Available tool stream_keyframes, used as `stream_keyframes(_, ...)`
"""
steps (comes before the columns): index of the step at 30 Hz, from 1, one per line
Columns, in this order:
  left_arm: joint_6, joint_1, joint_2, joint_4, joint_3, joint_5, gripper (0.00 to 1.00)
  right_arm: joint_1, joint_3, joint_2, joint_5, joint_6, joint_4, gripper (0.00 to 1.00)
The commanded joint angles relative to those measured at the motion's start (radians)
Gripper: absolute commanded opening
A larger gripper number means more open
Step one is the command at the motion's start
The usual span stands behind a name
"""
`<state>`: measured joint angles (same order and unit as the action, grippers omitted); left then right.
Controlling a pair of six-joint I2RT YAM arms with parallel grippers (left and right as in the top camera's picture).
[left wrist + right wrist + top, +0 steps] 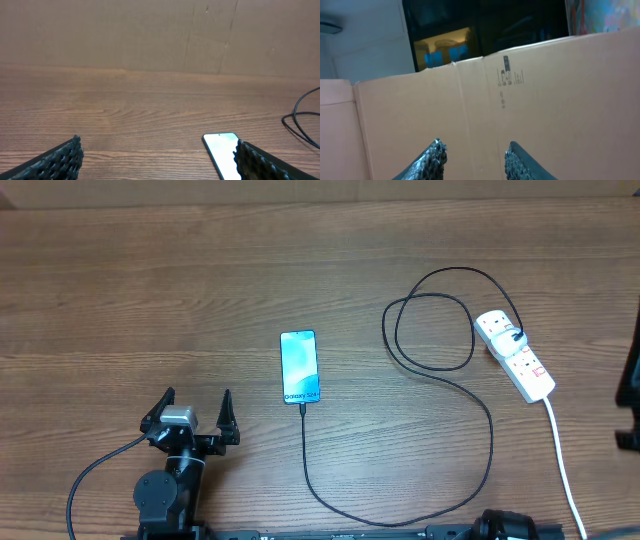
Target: Plug charger to phone and switch on socket
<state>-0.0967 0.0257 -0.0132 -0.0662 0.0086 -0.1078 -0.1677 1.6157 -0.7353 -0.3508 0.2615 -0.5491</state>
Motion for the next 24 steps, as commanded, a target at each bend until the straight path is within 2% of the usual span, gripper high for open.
stream_keyframes(1, 0.015, 0.002, 0.005, -0.004, -0.004, 0.014, 1.00, 0.004, 0.002, 0.064, 0.009, -0.001, 0.022, 0.39)
stream_keyframes(5, 0.015, 0.002, 0.005, -0.004, -0.004, 0.014, 1.00, 0.039, 0.002, 0.108, 0.006, 0.006, 0.047, 0.40)
stream_keyframes(11, 0.015, 0.002, 0.005, -0.004, -0.004, 0.014, 1.00, 0.126, 0.002, 0.172, 0.082, -0.009, 0.042, 0.46)
stream_keyframes(16, 0.015, 0.002, 0.005, -0.004, -0.004, 0.014, 1.00, 0.131, 0.000, 0.256, 0.247, -0.009, 0.023, 0.46)
stream_keyframes(20, 0.015, 0.002, 0.005, -0.004, -0.004, 0.014, 1.00, 0.131, 0.000, 0.330, 0.315, -0.011, 0.016, 0.46)
stream_keyframes(24, 0.015, 0.002, 0.005, -0.004, -0.004, 0.014, 1.00, 0.127, 0.000, 0.391, 0.346, -0.077, 0.016, 0.46)
